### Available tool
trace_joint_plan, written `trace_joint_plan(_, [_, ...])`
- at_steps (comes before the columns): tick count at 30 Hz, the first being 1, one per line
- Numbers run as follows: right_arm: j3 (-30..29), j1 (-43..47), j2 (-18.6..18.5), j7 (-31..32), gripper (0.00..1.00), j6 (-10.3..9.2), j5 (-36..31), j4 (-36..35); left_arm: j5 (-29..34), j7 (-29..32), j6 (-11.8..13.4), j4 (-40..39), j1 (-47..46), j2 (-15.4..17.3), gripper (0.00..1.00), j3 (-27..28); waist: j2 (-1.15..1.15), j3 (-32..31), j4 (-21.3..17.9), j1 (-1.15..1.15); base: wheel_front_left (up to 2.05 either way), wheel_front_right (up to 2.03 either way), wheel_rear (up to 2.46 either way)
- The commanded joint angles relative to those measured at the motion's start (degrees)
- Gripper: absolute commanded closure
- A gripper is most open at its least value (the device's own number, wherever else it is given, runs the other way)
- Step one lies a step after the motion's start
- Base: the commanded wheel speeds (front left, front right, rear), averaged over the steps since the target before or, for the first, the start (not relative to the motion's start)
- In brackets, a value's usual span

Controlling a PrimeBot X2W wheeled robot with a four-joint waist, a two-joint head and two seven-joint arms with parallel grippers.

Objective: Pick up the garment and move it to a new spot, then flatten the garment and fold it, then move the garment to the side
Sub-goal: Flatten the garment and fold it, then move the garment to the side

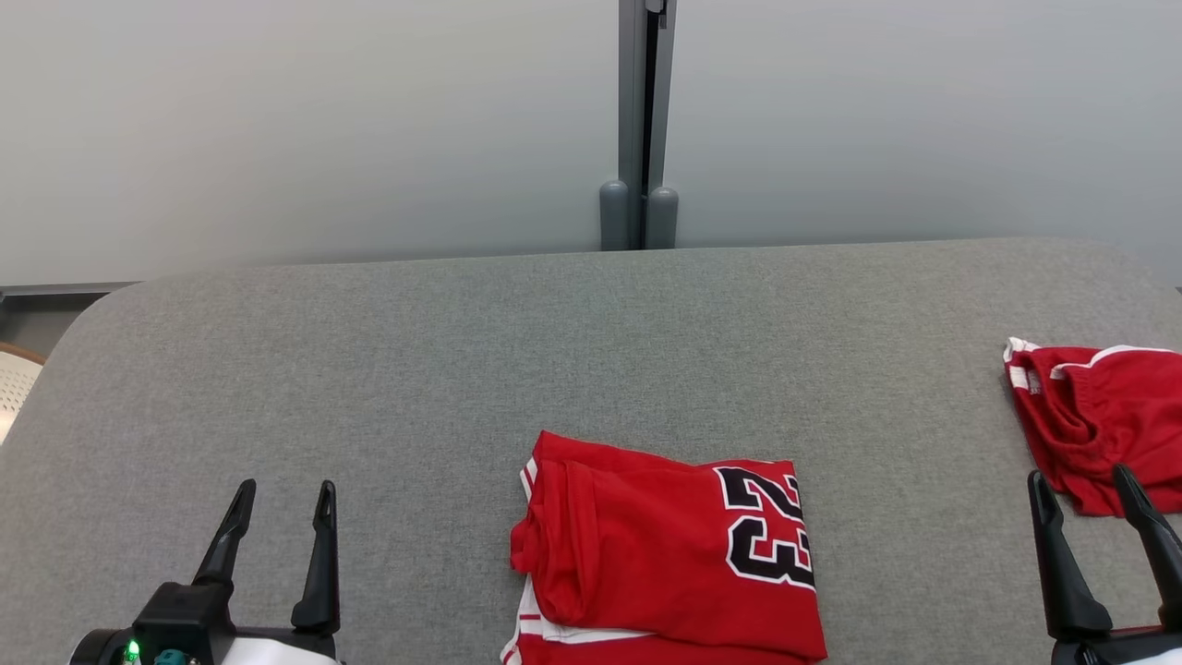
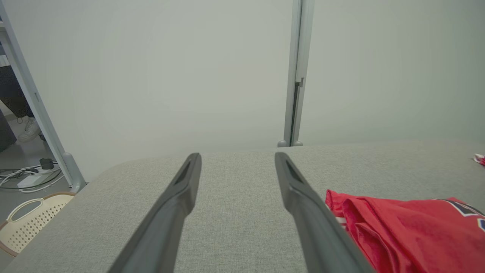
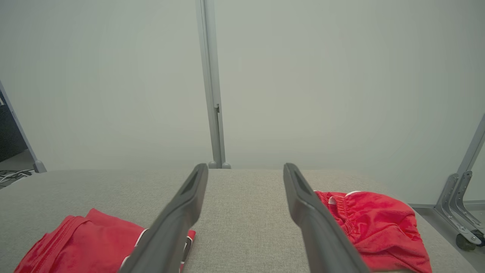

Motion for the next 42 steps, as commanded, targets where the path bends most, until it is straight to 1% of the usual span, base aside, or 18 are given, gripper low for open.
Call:
trace_joint_plan(1, [-0.22,0.46,0.02,0.12,0.00,-0.01,-0.15,-0.23,-0.07,0.10,0.32,0.09,-0.27,0.38,0.00,-0.02,0.00,-0.03,0.08,0.00,0.00,0.00,0.00])
trace_joint_plan(6, [-0.65,0.75,0.42,0.48,0.00,-0.01,-0.39,-0.57,0.01,0.15,0.32,0.10,-0.90,0.45,0.00,-0.38,0.00,-0.06,0.50,0.00,0.00,0.00,0.00])
trace_joint_plan(10, [-1.35,1.17,0.64,0.66,0.00,-0.01,-0.54,-0.66,0.40,0.00,0.25,0.02,-1.81,0.24,0.00,-0.87,0.00,0.19,1.57,0.00,0.00,0.00,0.00])
trace_joint_plan(14, [-2.11,1.81,0.96,0.86,0.00,-0.01,-0.32,0.02,0.53,-0.55,-0.09,-0.56,-3.82,-0.72,0.00,-1.72,0.00,1.50,4.06,0.00,0.00,0.00,0.00])
trace_joint_plan(17, [-1.87,1.58,0.85,0.97,0.00,-0.01,0.08,1.60,0.96,-1.13,-0.47,-1.19,-6.08,-1.78,0.00,-2.43,0.00,3.97,6.33,0.00,0.00,0.00,0.00])
trace_joint_plan(18, [-1.87,1.58,0.85,0.97,0.00,-0.01,0.08,1.60,0.96,-1.13,-0.47,-1.19,-6.08,-1.78,0.00,-2.43,0.00,3.97,6.33,0.00,0.00,0.00,0.00])
trace_joint_plan(23, [-0.44,-0.44,0.62,0.61,0.00,-0.01,1.00,6.69,1.58,-2.21,-1.28,-1.78,-10.03,-3.29,0.00,-3.39,0.00,8.75,9.73,0.00,0.00,0.00,0.00])
trace_joint_plan(26, [1.93,-2.46,0.60,0.91,0.00,-0.01,1.83,10.75,1.97,-2.65,-1.59,-1.86,-12.09,-4.02,0.00,-3.56,0.00,11.63,10.97,0.00,0.00,0.00,0.00])
trace_joint_plan(30, [5.79,-5.94,0.89,0.91,0.00,-0.01,3.06,16.35,2.44,-3.03,-2.28,-1.23,-14.20,-5.36,0.00,-3.74,0.00,14.54,11.73,0.00,0.00,0.00,0.00])
trace_joint_plan(35, [9.08,-8.93,0.85,1.12,0.00,-0.01,4.26,22.91,2.66,-3.18,-3.44,-0.08,-15.97,-6.51,0.00,-3.28,0.00,15.97,11.96,0.00,0.00,0.00,0.00])
trace_joint_plan(36, [9.53,-9.39,0.82,0.84,0.07,-0.01,4.54,23.58,2.86,-3.18,-3.61,-0.05,-16.27,-6.73,0.00,-3.05,0.00,16.14,11.91,0.00,0.00,0.00,0.00])
trace_joint_plan(37, [9.93,-9.61,0.66,0.64,0.53,-0.01,4.42,24.23,3.01,-3.14,-3.81,-0.02,-16.50,-6.86,0.00,-2.80,0.00,16.25,11.83,0.00,0.00,0.00,0.00])
trace_joint_plan(38, [10.32,-9.66,0.65,0.50,0.75,-0.01,4.49,24.76,3.13,-3.15,-4.10,-0.02,-16.67,-6.97,0.00,-2.57,0.00,16.35,11.72,0.00,0.00,0.00,0.00])
trace_joint_plan(39, [10.64,-9.74,0.59,0.37,1.00,-0.01,4.62,25.02,3.42,-3.15,-4.25,-0.02,-16.85,-7.07,0.00,-2.33,0.00,16.44,11.61,0.00,0.00,0.00,0.00])
trace_joint_plan(42, [11.48,-10.09,-0.35,-0.58,1.00,-0.02,4.44,24.65,4.07,-3.17,-4.66,0.00,-16.79,-7.19,0.00,-1.55,0.00,16.58,10.95,0.00,0.00,0.00,0.00])
